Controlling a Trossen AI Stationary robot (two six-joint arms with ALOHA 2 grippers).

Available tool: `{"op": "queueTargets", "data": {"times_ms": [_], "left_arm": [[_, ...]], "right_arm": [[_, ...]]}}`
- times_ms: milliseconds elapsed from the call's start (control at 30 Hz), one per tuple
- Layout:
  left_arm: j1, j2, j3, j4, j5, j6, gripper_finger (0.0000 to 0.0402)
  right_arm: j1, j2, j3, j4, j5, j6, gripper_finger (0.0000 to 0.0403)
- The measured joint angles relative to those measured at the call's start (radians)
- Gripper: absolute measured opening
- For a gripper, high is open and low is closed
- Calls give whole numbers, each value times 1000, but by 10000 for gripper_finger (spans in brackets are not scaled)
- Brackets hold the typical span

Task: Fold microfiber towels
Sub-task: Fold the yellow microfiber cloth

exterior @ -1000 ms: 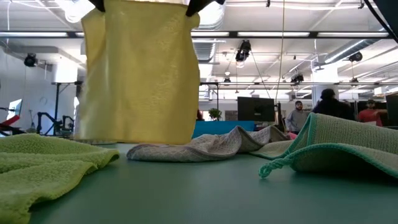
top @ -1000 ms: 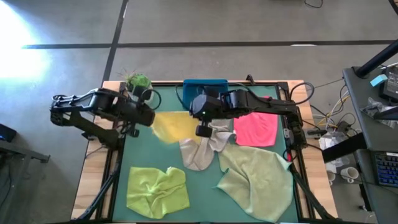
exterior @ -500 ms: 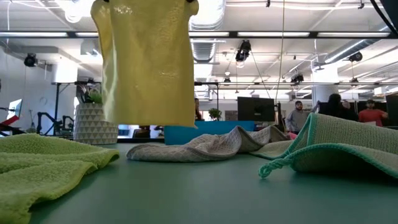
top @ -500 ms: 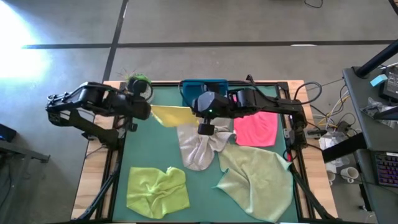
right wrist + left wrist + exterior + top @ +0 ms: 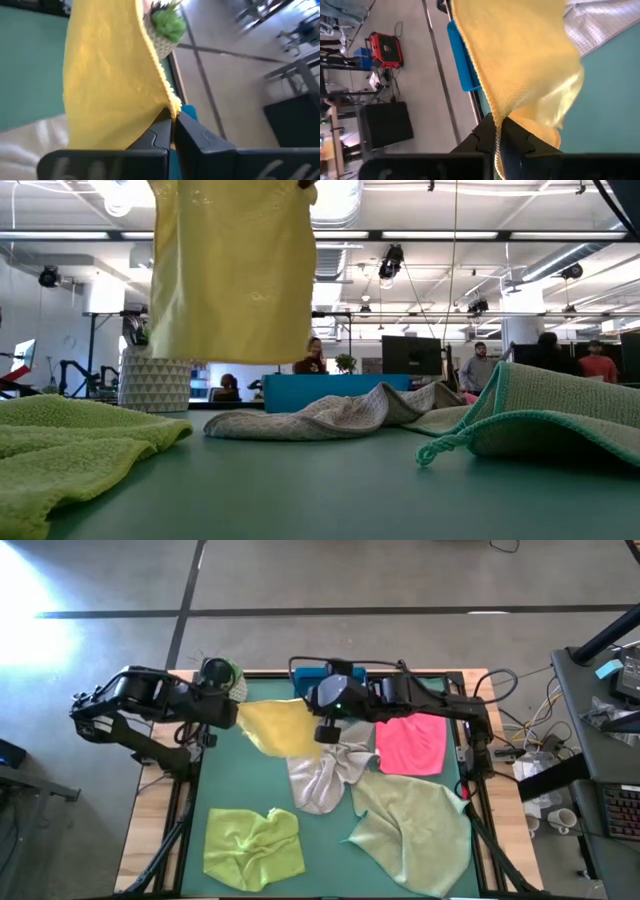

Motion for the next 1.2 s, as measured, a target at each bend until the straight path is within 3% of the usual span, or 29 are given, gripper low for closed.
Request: {"op": "queueTargets", "data": {"times_ms": [167,300,333,433,533,867,1067,1200], "left_arm": [[36,33,0,0,-63,55,0],[53,58,-1,0,-39,37,0],[54,65,-1,0,15,-8,0],[51,81,-23,2,312,-171,0],[12,85,-89,0,421,-284,0],[-110,56,-379,1,425,-511,0],[-124,35,-399,0,424,-538,0],[-111,30,-374,0,322,-491,0]], "right_arm": [[-28,0,0,76,1,-51,8],[-34,-1,0,98,4,-82,8],[-33,-1,0,94,-3,-82,8],[-18,-1,0,54,-93,-31,8],[10,5,0,4,-189,44,8],[120,89,-3,-88,-221,68,8],[117,96,-3,-94,-198,29,8],[92,93,-2,-95,-124,-40,8]]}}
